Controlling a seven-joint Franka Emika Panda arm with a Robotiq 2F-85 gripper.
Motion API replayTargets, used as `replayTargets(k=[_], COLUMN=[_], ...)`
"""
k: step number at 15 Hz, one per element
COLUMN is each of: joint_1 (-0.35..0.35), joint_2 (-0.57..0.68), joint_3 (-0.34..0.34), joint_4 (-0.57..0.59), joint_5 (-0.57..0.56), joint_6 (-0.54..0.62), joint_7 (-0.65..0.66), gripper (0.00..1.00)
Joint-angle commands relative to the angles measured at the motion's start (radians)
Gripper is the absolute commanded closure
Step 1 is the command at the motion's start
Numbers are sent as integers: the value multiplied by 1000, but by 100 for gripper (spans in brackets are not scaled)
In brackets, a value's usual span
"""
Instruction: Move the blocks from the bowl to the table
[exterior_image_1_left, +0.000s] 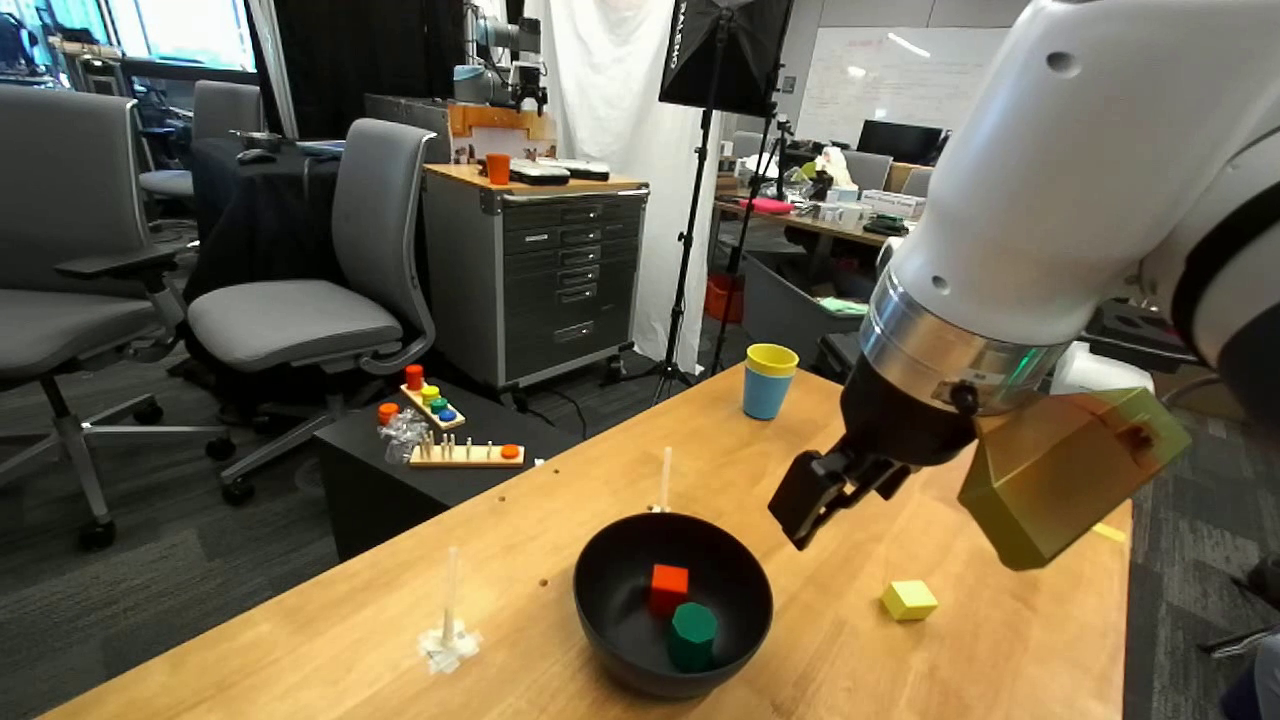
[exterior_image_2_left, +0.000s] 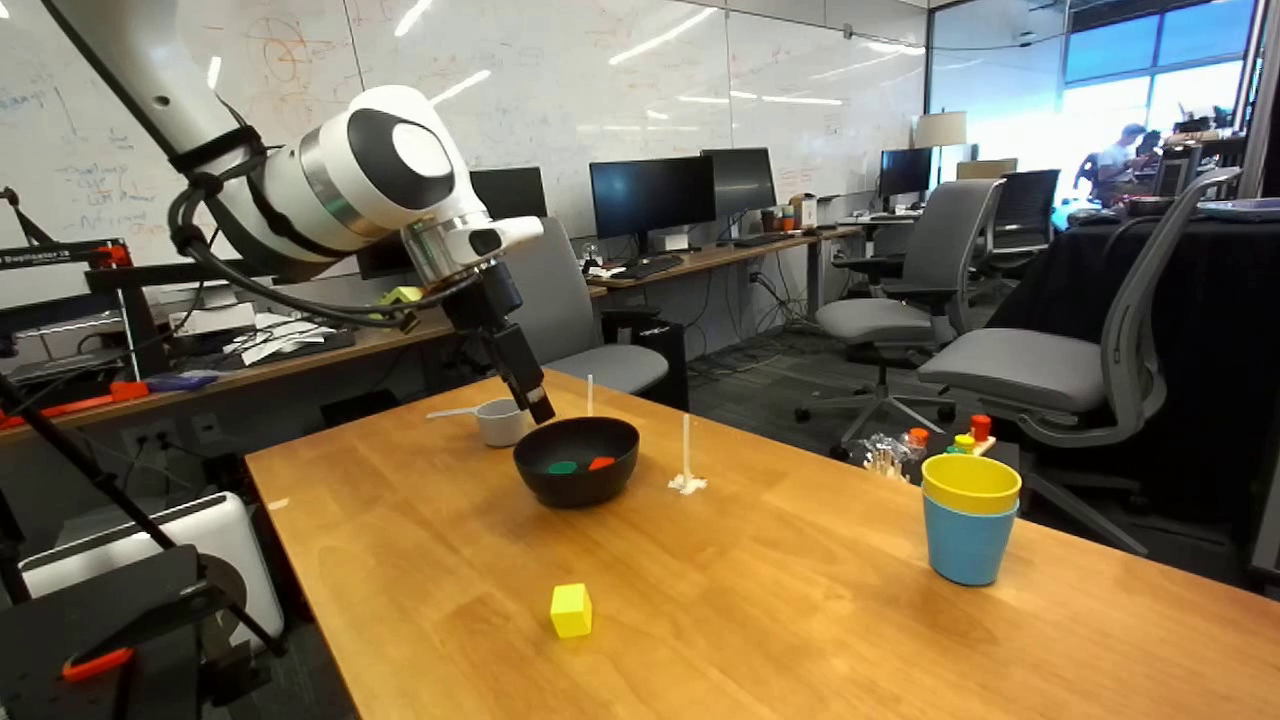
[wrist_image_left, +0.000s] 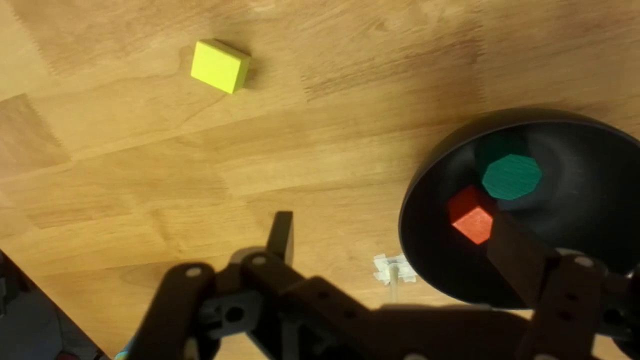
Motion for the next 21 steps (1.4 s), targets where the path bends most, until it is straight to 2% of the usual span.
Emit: replayTargets(k=[1,6,12,16,21], joint_1=[-25,-20,-16,-21,-6], joint_2=[13,78,175,242,334], joint_3=[59,80,95,109,90], joint_4=[29,75,138,246,376], joint_5=[33,85,225,338,413], joint_6=[-4,27,33,-4,-27], joint_7=[-29,-14,-125,-237,-313], gripper=[0,0,0,0,0])
